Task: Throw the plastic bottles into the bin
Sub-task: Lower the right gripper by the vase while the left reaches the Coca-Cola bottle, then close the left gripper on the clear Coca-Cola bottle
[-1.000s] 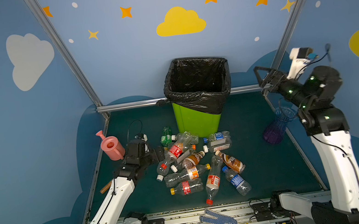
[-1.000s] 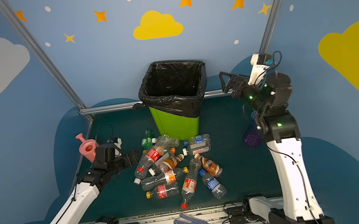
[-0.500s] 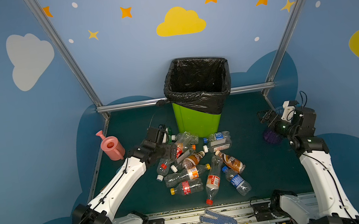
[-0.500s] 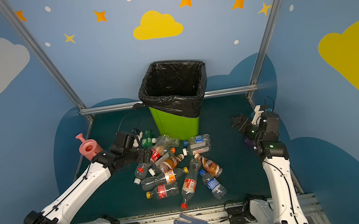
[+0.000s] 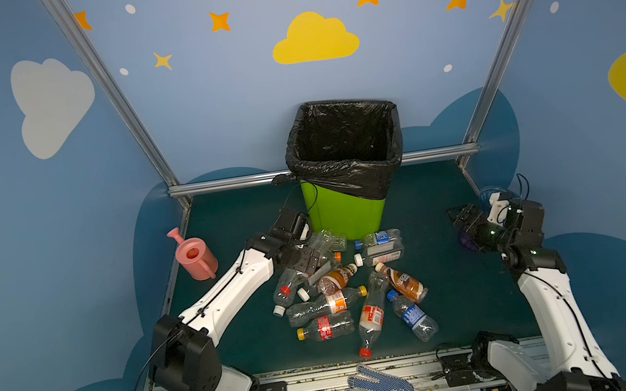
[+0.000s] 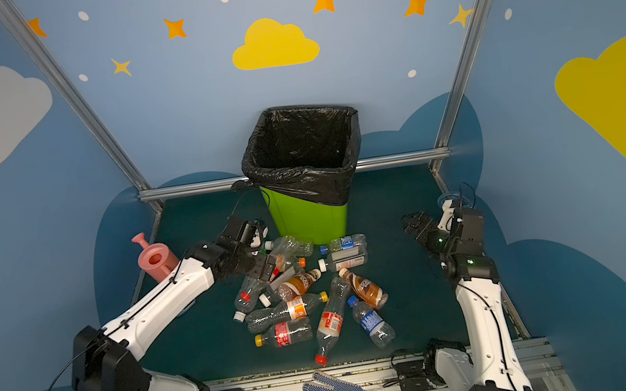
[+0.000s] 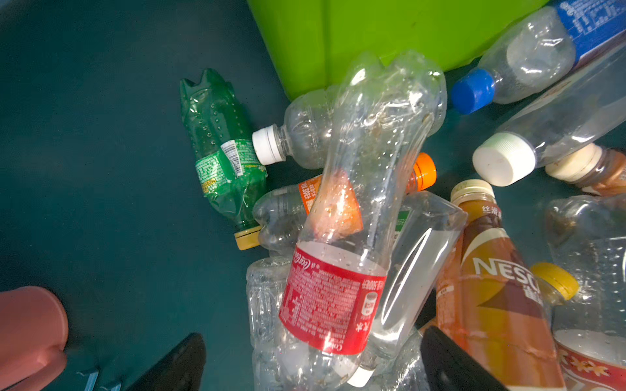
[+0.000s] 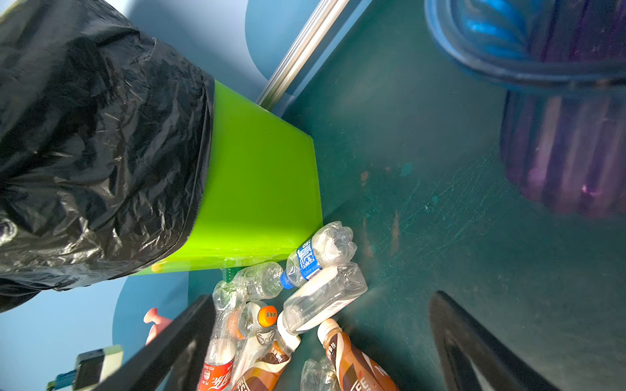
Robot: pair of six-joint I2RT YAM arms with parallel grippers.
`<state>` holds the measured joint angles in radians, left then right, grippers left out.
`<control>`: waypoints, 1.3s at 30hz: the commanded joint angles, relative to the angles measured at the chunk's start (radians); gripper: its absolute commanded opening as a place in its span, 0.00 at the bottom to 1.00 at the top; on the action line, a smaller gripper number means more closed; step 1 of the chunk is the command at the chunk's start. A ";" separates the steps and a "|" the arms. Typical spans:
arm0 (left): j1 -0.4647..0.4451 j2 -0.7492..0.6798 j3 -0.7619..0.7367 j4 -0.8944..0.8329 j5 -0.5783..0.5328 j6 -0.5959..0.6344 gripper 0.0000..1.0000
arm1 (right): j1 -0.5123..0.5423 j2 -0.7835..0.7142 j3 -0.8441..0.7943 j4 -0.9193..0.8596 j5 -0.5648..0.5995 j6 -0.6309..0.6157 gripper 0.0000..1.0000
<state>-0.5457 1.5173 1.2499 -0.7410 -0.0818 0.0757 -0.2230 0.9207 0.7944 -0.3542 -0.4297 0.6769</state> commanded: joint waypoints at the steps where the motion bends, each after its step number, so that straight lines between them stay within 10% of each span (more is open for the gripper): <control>1: -0.007 0.042 0.040 -0.077 -0.003 0.032 0.96 | -0.012 -0.020 -0.016 0.016 -0.014 0.006 0.97; 39: -0.020 0.363 0.285 -0.262 -0.035 0.090 0.80 | -0.142 -0.017 -0.075 0.032 -0.133 0.039 0.97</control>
<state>-0.5632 1.8709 1.5085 -0.9737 -0.1211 0.1596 -0.3557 0.9146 0.7292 -0.3420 -0.5388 0.7040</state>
